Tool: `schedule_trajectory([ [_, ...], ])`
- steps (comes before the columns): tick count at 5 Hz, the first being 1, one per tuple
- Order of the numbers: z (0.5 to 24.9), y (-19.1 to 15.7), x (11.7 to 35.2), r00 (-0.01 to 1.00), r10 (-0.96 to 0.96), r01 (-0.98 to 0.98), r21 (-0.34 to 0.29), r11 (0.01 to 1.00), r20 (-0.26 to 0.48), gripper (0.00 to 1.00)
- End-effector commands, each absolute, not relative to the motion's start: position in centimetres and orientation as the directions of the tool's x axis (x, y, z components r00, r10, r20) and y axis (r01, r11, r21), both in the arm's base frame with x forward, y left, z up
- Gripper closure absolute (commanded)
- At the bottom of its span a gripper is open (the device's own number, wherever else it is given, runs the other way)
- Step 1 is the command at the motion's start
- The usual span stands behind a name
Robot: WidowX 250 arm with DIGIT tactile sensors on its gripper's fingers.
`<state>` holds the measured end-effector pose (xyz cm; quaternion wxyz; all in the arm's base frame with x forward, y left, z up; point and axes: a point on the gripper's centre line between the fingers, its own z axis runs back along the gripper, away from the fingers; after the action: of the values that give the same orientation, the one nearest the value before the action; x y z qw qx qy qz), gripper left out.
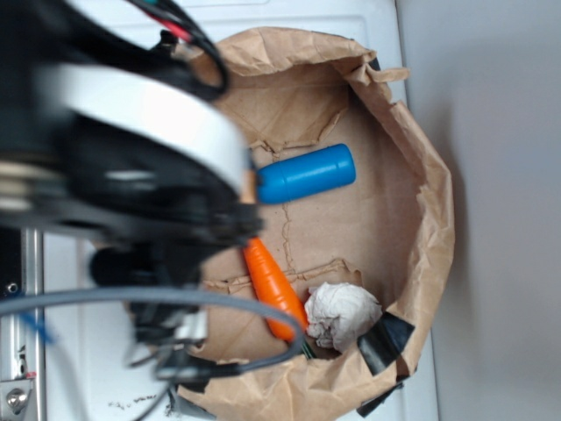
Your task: Grab the blue bottle.
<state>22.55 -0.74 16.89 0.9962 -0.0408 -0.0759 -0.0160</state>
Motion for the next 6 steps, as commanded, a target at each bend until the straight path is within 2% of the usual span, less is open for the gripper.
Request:
schedule_trajectory([
  [1, 12.8, 0.6, 27.6, 0.98, 0.039, -0.034, -0.027, 0.999, 0.193, 0.0],
  [3, 9.6, 1.8, 28.1, 0.98, 0.03, -0.036, 0.024, 0.999, 0.198, 0.0],
  [5, 6.5, 4.9, 28.7, 0.952, 0.249, -0.252, -0.008, 0.968, 0.18, 0.0],
  [6, 4.3, 5.3, 28.7, 0.951, 0.252, -0.261, 0.03, 0.965, 0.181, 0.0],
])
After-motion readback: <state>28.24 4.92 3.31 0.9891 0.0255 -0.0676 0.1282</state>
